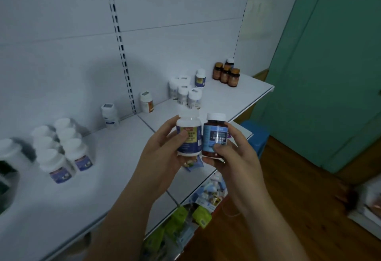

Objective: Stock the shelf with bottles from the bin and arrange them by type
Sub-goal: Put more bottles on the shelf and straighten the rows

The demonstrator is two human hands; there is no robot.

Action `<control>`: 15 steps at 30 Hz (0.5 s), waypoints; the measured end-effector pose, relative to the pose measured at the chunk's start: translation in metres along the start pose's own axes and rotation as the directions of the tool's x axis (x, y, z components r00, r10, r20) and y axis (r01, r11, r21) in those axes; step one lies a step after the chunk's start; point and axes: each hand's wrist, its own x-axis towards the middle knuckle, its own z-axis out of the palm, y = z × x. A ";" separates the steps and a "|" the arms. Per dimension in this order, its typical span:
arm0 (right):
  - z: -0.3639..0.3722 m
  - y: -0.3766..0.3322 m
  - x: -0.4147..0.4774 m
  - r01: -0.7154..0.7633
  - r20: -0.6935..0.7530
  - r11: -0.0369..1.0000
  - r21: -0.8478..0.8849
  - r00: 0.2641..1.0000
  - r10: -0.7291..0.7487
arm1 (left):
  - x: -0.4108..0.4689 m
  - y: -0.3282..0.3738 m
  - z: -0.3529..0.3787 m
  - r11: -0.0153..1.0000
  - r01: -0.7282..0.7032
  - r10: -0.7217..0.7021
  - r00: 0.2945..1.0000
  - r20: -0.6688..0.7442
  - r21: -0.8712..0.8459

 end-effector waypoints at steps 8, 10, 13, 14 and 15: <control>-0.042 -0.008 0.093 -0.008 0.077 1.000 0.008 0.997 0.007 | 0.077 -0.028 0.037 0.997 -0.036 0.039 0.998 -0.046 0.070; -0.060 -0.013 0.121 -0.034 0.094 0.999 0.041 0.995 0.030 | 0.100 -0.036 0.054 0.995 -0.042 0.050 0.995 -0.083 0.094; -0.090 -0.027 0.162 -0.051 0.120 0.998 0.041 0.992 0.046 | 0.137 -0.051 0.081 0.993 -0.031 0.049 0.986 -0.160 0.115; -0.101 -0.032 0.175 -0.043 0.138 0.999 0.025 0.990 0.039 | 0.149 -0.056 0.091 0.992 -0.028 0.049 0.984 -0.174 0.120; -0.111 -0.036 0.186 -0.036 0.155 0.999 0.014 0.987 0.034 | 0.159 -0.061 0.101 0.992 -0.028 0.051 0.982 -0.180 0.124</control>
